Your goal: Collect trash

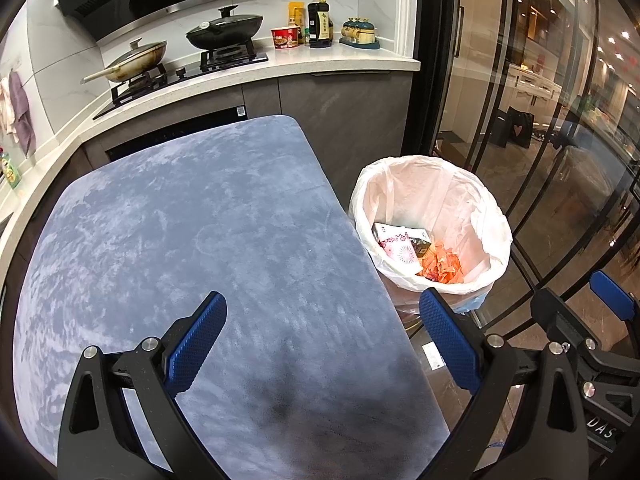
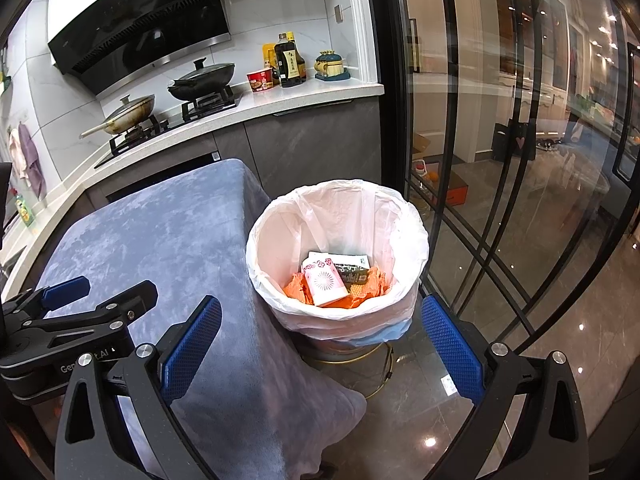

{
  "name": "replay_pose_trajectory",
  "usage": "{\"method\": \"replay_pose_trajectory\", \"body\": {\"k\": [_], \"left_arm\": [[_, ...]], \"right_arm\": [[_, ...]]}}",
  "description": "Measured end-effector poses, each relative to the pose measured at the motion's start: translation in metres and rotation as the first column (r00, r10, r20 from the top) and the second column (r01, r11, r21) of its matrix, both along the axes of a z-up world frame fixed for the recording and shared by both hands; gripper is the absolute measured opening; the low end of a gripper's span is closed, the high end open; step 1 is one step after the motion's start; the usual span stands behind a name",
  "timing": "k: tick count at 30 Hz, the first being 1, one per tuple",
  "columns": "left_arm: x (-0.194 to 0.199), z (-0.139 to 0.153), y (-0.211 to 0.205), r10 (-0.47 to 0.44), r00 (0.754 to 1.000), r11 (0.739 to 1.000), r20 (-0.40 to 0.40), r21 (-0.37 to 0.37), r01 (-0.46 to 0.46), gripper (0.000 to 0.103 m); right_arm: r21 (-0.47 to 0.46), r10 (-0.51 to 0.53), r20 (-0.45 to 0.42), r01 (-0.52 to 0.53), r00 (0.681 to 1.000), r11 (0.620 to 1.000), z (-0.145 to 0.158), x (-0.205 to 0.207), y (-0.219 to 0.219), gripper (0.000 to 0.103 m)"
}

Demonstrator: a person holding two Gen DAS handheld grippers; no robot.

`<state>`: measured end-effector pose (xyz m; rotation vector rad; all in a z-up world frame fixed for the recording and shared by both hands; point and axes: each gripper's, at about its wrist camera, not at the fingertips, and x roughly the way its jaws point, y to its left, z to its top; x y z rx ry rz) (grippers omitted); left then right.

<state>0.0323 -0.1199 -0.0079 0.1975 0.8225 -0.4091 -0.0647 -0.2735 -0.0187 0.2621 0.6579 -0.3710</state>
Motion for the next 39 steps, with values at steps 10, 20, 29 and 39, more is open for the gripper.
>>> {"method": "replay_pose_trajectory", "body": {"k": [10,20,29,39], "left_arm": [[0.002,-0.003,-0.001,0.007,1.000,1.000,-0.006,0.011,-0.006,0.093],[0.002,-0.005,-0.001,0.004,1.000,1.000,-0.005,0.012,-0.004,0.093],[0.005,-0.004,-0.006,-0.012,1.000,1.000,-0.001,0.012,0.012,0.092],[0.010,-0.006,-0.022,-0.049,0.999,0.999,0.012,0.022,0.049,0.092]], "right_arm": [[-0.003,0.000,-0.013,0.000,1.000,1.000,-0.004,0.002,-0.001,0.097],[-0.001,0.001,-0.014,-0.001,1.000,1.000,-0.005,0.004,-0.001,0.097],[0.007,-0.008,-0.013,0.008,1.000,1.000,-0.007,0.007,-0.004,0.097],[0.018,-0.030,-0.017,0.030,0.999,0.999,-0.008,0.012,-0.020,0.097]]}}
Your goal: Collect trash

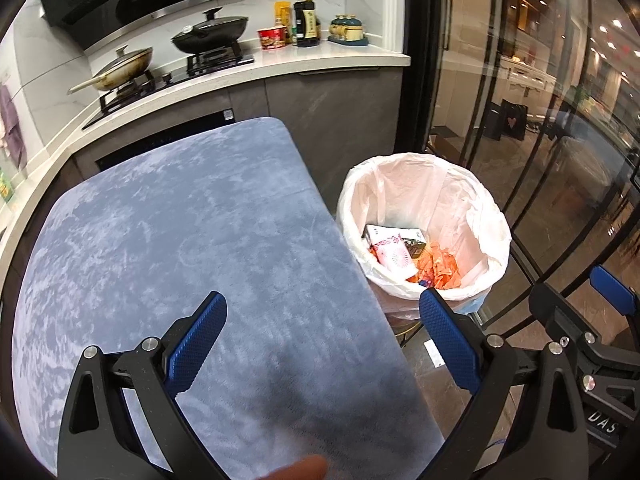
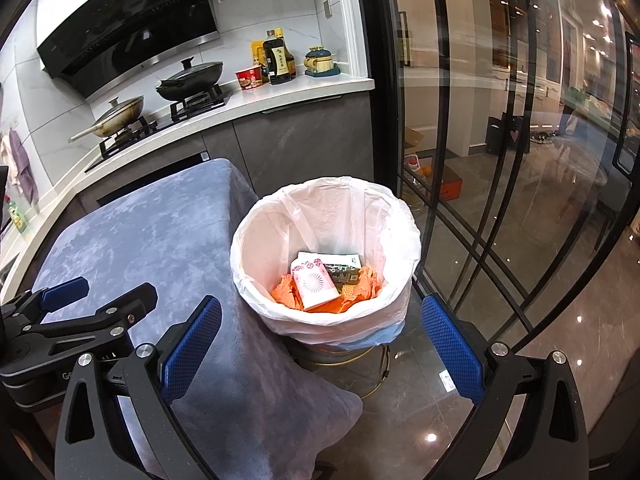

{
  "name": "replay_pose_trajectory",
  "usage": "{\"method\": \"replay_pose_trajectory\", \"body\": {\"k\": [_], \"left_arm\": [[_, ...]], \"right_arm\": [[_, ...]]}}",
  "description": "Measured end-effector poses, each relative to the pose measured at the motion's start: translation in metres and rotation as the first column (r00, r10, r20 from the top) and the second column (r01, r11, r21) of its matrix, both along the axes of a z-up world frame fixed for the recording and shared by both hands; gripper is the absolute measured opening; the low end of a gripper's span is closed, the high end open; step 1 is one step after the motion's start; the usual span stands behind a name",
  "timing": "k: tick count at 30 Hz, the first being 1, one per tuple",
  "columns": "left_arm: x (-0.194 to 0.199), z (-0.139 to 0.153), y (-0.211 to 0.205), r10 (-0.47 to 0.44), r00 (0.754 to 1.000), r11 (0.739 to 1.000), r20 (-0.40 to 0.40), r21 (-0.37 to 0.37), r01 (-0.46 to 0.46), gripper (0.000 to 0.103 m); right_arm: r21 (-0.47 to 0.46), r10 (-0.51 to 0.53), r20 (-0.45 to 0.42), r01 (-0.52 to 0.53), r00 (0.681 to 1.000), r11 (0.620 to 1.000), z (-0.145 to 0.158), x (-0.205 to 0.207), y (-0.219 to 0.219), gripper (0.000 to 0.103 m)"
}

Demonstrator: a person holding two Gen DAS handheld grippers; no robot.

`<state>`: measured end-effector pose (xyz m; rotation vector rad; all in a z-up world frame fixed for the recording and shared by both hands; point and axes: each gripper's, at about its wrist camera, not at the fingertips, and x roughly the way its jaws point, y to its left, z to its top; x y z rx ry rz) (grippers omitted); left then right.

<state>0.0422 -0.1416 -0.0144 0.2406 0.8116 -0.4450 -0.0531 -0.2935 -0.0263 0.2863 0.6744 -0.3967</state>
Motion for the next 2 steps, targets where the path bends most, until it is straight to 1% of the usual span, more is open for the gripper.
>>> {"method": "replay_pose_trajectory", "body": {"k": [2], "left_arm": [[0.0016,-0.0009,-0.0036,-0.006,1.000,1.000,-0.001,0.000,0.006,0.092]], "right_arm": [[0.003,-0.007,0.000,0.007,1.000,1.000,-0.0005,0.0009,-0.0038,0.097]]}}
